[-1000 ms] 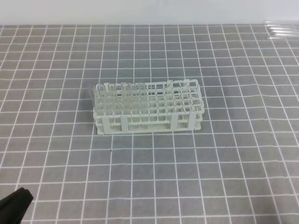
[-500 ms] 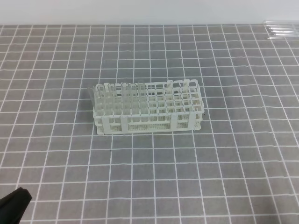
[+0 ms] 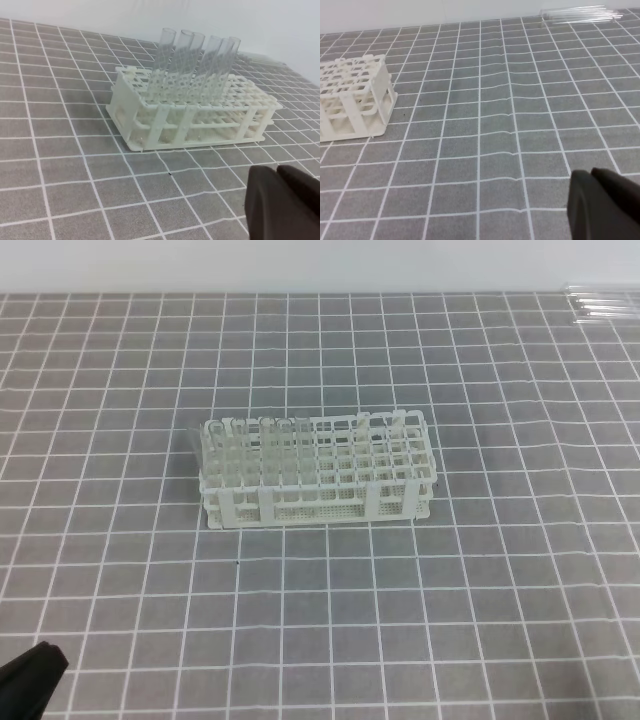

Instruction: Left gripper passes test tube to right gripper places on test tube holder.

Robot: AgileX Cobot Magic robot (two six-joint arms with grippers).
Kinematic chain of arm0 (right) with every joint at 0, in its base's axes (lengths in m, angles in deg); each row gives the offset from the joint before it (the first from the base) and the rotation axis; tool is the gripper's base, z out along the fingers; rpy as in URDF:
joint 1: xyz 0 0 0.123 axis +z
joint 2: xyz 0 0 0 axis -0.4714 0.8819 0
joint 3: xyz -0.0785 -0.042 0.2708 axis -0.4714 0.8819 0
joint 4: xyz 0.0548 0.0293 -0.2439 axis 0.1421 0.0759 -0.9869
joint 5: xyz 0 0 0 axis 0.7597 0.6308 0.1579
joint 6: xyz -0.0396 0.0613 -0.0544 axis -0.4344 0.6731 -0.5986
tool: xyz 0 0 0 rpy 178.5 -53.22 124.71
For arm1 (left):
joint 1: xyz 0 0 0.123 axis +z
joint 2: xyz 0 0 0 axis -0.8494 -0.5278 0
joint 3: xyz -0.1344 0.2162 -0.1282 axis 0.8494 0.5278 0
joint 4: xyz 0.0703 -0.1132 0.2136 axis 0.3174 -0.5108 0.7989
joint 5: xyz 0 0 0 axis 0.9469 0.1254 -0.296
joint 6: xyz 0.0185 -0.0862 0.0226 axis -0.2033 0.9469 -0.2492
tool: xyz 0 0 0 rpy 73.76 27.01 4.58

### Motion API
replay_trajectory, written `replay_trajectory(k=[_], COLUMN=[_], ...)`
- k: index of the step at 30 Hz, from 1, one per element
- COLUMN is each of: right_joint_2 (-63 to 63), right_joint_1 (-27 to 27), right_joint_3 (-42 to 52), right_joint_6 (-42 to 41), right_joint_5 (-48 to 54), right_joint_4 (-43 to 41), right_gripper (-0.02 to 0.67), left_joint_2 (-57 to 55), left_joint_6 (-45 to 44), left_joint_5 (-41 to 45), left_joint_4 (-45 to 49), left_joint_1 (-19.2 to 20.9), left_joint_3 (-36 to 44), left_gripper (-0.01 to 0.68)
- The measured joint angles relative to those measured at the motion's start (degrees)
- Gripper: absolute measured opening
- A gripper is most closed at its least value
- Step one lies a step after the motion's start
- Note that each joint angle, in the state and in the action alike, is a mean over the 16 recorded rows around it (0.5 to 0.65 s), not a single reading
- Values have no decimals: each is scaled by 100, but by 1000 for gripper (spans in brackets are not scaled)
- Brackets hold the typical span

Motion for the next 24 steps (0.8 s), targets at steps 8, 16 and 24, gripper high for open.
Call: replay_trajectory(k=[8, 16, 24], right_joint_2=[0, 0, 0], right_joint_1=[0, 0, 0], right_joint_3=[0, 0, 0], right_joint_6=[0, 0, 0], right_joint_5=[-4, -5, -5], right_joint_4=[1, 1, 1], right_gripper=[-13, -13, -13], left_joint_2=[0, 0, 30], left_joint_6=[-782, -4724, -8351], left_joint_5=[-65, -395, -704], left_joint_4=[-637, -3930, -6656], left_joint_1=[1, 3, 218], left_joint_3=[-3, 0, -7], left_gripper=[-1, -1, -1])
